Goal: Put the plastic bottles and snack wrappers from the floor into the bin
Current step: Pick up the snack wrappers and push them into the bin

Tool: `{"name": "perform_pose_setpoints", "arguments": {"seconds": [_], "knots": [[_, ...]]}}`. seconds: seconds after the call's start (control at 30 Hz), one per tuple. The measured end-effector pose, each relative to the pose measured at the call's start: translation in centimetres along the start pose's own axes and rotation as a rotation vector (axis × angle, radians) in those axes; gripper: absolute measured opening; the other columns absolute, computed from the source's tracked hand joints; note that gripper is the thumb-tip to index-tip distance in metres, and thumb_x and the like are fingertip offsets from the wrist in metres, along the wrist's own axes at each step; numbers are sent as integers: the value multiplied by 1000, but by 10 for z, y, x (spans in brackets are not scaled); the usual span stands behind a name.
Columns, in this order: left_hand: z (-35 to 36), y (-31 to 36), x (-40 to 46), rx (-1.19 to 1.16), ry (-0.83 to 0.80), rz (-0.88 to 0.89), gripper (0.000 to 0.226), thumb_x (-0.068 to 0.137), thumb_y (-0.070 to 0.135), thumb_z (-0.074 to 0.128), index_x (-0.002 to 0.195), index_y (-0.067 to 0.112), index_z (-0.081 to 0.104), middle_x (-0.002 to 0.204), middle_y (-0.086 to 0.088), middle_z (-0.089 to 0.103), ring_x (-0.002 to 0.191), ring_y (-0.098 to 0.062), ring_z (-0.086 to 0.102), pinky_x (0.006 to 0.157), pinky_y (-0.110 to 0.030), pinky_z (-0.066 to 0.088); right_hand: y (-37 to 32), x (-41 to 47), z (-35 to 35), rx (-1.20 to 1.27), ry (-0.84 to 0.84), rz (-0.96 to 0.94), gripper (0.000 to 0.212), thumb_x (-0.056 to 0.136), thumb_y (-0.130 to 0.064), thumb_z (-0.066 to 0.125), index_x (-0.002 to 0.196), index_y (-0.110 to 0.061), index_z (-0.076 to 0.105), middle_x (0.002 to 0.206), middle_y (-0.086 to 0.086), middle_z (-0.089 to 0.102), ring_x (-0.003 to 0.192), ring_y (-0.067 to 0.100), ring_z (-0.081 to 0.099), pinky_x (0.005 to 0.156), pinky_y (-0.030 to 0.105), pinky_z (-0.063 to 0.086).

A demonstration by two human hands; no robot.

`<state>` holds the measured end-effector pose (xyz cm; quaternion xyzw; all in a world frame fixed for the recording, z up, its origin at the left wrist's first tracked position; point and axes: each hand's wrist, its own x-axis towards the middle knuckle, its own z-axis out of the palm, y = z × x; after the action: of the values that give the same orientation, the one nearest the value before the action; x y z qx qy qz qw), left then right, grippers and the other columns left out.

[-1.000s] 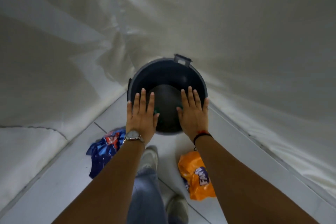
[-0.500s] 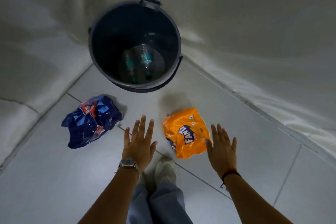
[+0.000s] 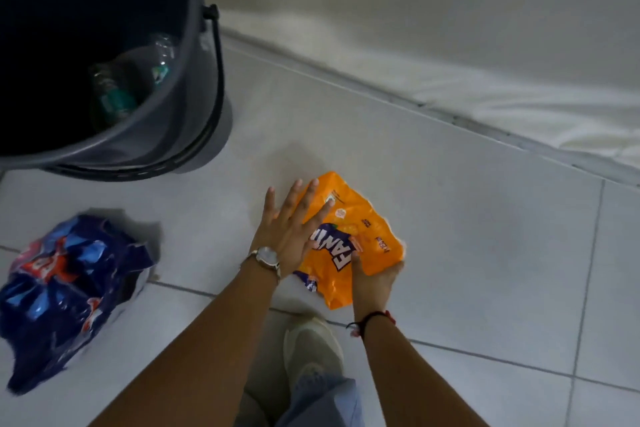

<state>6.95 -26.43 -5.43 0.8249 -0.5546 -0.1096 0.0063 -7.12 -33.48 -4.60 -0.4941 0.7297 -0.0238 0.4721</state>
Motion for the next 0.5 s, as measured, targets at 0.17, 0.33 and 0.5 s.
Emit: {"name": "perform_pose_setpoints", "arguments": {"seconds": [0.17,0.33,0.5], "knots": [[40,-8,17,-118,-46,58,102,69,36,72,140,36,-1,149,-4,-30,137,-41,4,78,-73,40,3,19,18,-22,35,-9,95,83,-20,62,140,-21,-14,154,15,-10,141,38,8,108,57,24],[49,-6,15,-257,-42,-17,121,60,-3,76,140,37,-5,152,-4,-18,128,-45,10,52,-46,57,0,28,18,-301,41,-232,79,92,-22,47,136,-35,-17,155,13,-10,129,41,35,87,53,48],[47,-14,9,-435,-99,-78,116,69,-20,58,131,51,-9,140,21,-21,128,-38,-11,61,-45,57,-14,23,22,-577,-32,-433,68,91,-25,45,141,-30,0,155,12,3,129,37,34,85,53,51]]}}
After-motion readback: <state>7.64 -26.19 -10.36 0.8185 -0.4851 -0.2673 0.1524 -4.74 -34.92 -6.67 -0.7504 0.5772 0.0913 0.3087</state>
